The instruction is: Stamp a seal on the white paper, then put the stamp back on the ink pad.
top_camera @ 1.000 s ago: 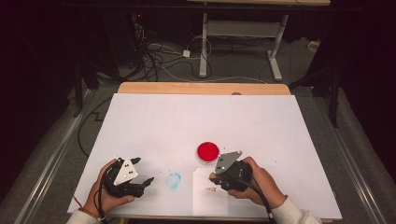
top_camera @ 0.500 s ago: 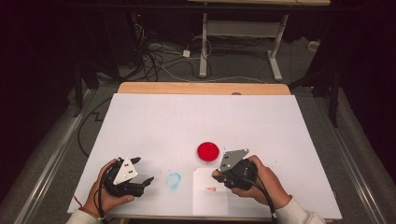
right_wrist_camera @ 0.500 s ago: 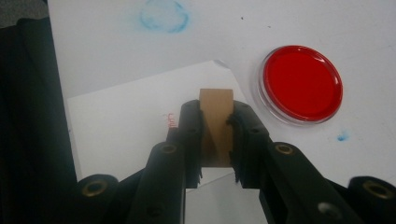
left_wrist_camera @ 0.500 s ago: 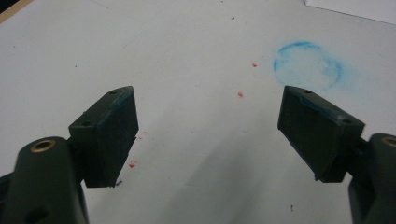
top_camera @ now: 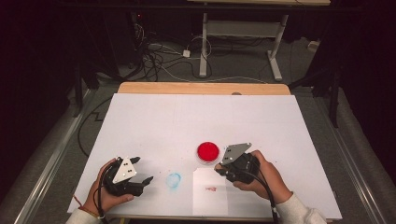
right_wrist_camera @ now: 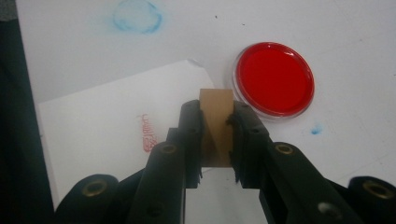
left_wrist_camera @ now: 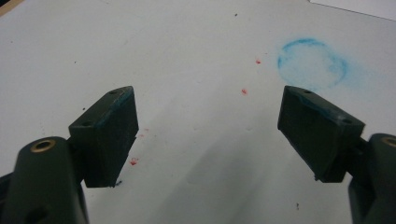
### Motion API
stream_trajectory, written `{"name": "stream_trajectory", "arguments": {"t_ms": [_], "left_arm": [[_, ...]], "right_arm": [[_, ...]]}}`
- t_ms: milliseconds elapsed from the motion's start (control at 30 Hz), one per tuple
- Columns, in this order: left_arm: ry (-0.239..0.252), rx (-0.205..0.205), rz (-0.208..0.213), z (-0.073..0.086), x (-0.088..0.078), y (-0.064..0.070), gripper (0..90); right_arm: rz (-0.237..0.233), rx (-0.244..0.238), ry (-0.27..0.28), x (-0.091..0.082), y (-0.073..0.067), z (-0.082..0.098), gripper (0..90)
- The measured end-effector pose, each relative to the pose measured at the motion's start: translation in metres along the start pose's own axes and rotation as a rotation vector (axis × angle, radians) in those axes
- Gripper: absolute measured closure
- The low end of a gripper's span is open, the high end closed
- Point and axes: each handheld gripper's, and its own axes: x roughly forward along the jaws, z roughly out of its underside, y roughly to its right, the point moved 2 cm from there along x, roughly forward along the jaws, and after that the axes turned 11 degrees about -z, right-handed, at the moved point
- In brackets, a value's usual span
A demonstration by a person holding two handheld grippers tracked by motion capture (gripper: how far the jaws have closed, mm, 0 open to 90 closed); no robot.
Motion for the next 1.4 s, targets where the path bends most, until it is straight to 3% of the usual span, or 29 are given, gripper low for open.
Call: {"name": "stream_trajectory", "arguments": {"t_ms": [233,467,633,800,1133,1400], "left_arm": [[0.001,0.0,0.001,0.0,-0.001,0.002,19.8],[0.013,0.007,-0.006,-0.002,-0.001,0.001,19.8],[-0.004,-0.01,0.005,0.002,0.001,0.001,19.8],[-0.001,-0.001,0.003,0.0,0.0,0.001,19.8],[-0.01,0.002,0.004,0.001,0.0,0.003,19.9],[-0.012,0.004,0.005,0.002,0.0,0.002,19.8]], "right_arm": [[0.013,0.018,-0.017,0.006,0.012,-0.003,76.1],[0.026,0.026,-0.021,0.01,0.029,-0.016,76.1],[0.029,0.028,-0.053,0.015,0.039,-0.025,76.1],[0.031,0.053,-0.068,0.02,0.049,-0.032,76.0],[0.023,0.066,-0.153,0.048,0.067,-0.039,76.1],[0.006,0.091,-0.189,0.063,0.077,-0.039,76.0]]}}
